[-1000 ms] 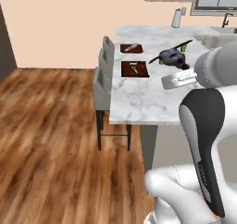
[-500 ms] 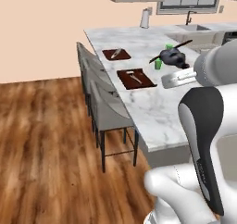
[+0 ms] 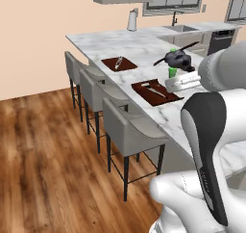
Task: Gather the lemon wedge and carrot from the fridge and place them on a tray on the dining counter. Then gather the steak and fish from the fridge and place them on the other tray.
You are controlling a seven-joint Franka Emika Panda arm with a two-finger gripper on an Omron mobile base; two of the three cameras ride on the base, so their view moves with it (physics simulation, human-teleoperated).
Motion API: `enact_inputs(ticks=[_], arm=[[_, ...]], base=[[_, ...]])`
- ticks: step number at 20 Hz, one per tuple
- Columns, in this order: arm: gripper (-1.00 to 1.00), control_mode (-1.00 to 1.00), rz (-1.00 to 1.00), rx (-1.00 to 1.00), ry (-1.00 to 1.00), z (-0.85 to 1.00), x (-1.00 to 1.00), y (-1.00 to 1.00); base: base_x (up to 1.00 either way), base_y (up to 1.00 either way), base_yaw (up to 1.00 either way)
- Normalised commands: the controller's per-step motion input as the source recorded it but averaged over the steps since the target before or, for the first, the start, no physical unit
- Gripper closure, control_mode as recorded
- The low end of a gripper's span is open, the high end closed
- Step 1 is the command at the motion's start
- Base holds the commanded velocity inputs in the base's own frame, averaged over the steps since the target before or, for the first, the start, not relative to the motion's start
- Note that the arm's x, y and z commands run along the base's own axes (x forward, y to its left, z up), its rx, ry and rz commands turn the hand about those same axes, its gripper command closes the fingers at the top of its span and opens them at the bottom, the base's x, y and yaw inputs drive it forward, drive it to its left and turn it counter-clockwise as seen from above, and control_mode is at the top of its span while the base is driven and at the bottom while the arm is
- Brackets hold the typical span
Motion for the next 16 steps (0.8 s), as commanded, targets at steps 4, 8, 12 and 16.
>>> enact_inputs(ticks=[4, 8, 12, 16], arm=[[1.0, 1.0, 0.0, 0.0, 0.0, 0.0, 0.0, 0.0], [1.0, 1.0, 0.0, 0.0, 0.0, 0.0, 0.0, 0.0], [1.0, 1.0, 0.0, 0.0, 0.0, 0.0, 0.0, 0.0], [1.0, -1.0, -0.11, 0.03, 0.09, -0.03, 0.32, -0.37]], base=[[0.96, 0.29, 0.17], [0.86, -0.01, 0.23], [0.19, -0.28, 0.02], [0.01, -0.25, 0.0]])
